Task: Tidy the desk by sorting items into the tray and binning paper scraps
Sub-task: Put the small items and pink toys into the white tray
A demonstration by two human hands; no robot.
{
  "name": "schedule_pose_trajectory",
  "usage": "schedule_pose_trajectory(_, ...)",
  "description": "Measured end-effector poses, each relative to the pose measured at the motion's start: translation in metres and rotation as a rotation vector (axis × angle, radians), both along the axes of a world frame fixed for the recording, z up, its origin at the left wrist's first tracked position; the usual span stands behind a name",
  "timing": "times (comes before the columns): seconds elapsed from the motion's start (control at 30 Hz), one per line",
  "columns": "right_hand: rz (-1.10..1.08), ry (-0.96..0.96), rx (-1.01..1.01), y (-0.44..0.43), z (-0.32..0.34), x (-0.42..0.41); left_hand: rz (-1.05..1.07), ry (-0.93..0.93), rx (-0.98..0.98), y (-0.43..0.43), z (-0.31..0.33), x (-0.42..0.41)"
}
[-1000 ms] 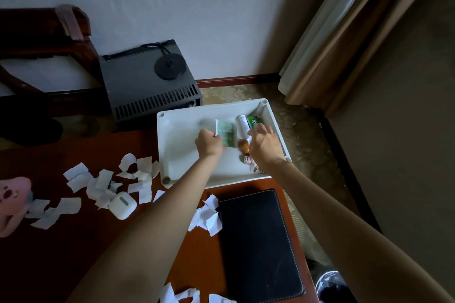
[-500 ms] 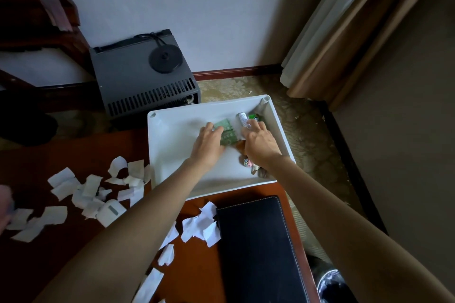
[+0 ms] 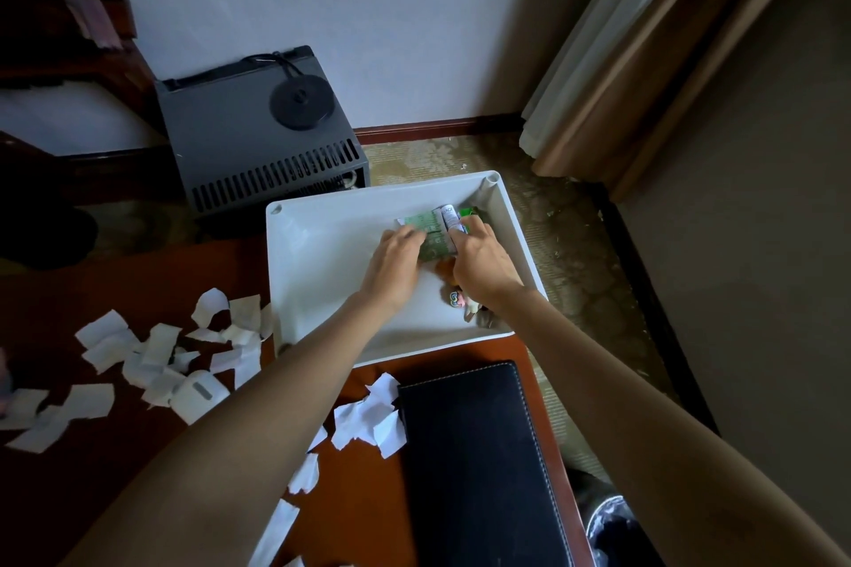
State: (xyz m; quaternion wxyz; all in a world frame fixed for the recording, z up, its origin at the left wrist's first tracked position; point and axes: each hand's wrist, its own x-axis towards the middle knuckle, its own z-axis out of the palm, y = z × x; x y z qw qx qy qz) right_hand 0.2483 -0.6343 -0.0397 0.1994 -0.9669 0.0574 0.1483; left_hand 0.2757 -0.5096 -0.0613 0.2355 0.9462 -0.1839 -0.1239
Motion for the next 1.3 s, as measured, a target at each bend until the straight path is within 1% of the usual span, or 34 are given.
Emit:
schedule_pose_trajectory(0.17,-0.014,0.007,-0.018,0.004,0.008,-0.008,-0.021,0.052,0.03,0.006,0.009,-0.006)
schedule_pose_trajectory(0.33,-0.023,-0.023,-0.097,0.015,0.03,-0.025,0.047,0.001,0.015,0.015,0.04,-0.021)
schedule_pose_trajectory(0.47,-0.032,-0.105,-0.127,0.04,0.053,-0.055,0.127,-0.026,-0.024,0.033,0.07,-0.045)
schedule_pose_trajectory(0.63,-0.02,-0.198,-0.072,0.083,0.07,-0.119,0.221,-0.026,-0.059,0.068,0.094,-0.107)
schedule_pose_trajectory(0.73,-0.023,-0.179,-0.007,0.108,0.067,-0.168,0.252,-0.009,-0.07,0.091,0.095,-0.158)
schedule_pose_trajectory(0.87,-0.059,-0.14,0.052,0.126,0.047,-0.246,0.261,0.051,-0.059,0.118,0.078,-0.229)
schedule_pose_trajectory(0.93,-0.136,-0.098,0.047,0.127,0.036,-0.284,0.264,0.114,-0.051,0.125,0.066,-0.261)
schedule_pose_trajectory(1.03,-0.349,-0.019,0.014,0.121,0.023,-0.329,0.258,0.193,-0.022,0.127,0.052,-0.3)
schedule_pose_trajectory(1.17,-0.566,0.101,-0.044,0.108,0.011,-0.364,0.217,0.224,0.002,0.126,0.046,-0.332)
schedule_pose_trajectory(1.3,-0.686,0.2,0.047,0.103,0.006,-0.373,0.183,0.219,0.031,0.131,0.043,-0.34)
